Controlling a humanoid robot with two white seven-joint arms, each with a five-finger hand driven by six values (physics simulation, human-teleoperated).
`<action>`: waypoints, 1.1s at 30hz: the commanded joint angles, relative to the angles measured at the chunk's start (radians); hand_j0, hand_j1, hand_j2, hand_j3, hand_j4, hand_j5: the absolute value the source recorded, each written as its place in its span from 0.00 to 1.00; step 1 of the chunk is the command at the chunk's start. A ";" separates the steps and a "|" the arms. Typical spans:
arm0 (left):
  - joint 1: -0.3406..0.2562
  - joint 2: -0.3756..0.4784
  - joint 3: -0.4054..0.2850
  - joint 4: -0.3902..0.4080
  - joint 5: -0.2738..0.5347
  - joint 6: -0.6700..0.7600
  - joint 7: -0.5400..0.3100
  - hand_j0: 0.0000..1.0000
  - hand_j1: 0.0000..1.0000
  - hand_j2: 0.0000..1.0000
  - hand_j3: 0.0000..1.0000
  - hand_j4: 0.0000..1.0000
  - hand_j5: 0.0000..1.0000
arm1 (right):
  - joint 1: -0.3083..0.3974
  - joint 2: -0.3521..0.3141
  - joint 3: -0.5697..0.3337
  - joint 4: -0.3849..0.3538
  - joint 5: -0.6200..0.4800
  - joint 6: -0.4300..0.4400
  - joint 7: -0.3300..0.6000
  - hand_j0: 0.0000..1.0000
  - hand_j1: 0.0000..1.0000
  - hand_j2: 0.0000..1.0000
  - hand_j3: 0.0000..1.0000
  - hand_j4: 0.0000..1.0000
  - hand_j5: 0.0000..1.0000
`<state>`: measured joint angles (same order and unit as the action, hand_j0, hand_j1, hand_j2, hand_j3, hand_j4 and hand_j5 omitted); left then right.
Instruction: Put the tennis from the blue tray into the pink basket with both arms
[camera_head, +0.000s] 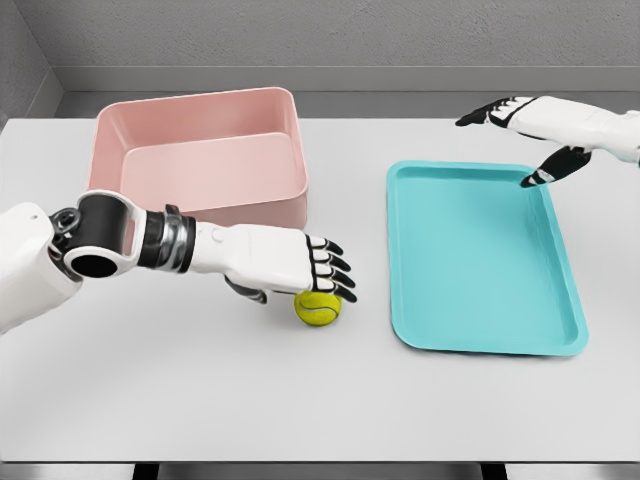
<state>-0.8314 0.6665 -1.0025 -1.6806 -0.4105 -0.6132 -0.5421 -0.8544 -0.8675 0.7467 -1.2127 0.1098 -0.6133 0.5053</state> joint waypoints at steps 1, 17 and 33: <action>-0.002 -0.002 -0.001 0.010 0.035 0.002 0.002 1.00 1.00 1.00 1.00 1.00 1.00 | 0.000 -0.007 -0.001 0.002 -0.006 0.002 -0.001 1.00 1.00 1.00 1.00 1.00 1.00; 0.023 -0.082 -0.005 0.124 -0.005 0.002 0.001 1.00 1.00 1.00 1.00 1.00 1.00 | 0.026 -0.007 0.002 -0.004 -0.006 0.002 -0.001 1.00 1.00 1.00 1.00 1.00 1.00; 0.051 -0.091 -0.007 0.153 -0.030 0.002 0.001 1.00 1.00 1.00 1.00 1.00 1.00 | 0.026 0.008 -0.009 0.002 -0.007 0.002 -0.002 1.00 1.00 1.00 1.00 1.00 1.00</action>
<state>-0.7793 0.5757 -1.0102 -1.5304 -0.4386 -0.6132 -0.5419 -0.8299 -0.8590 0.7414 -1.2119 0.1097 -0.6133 0.5045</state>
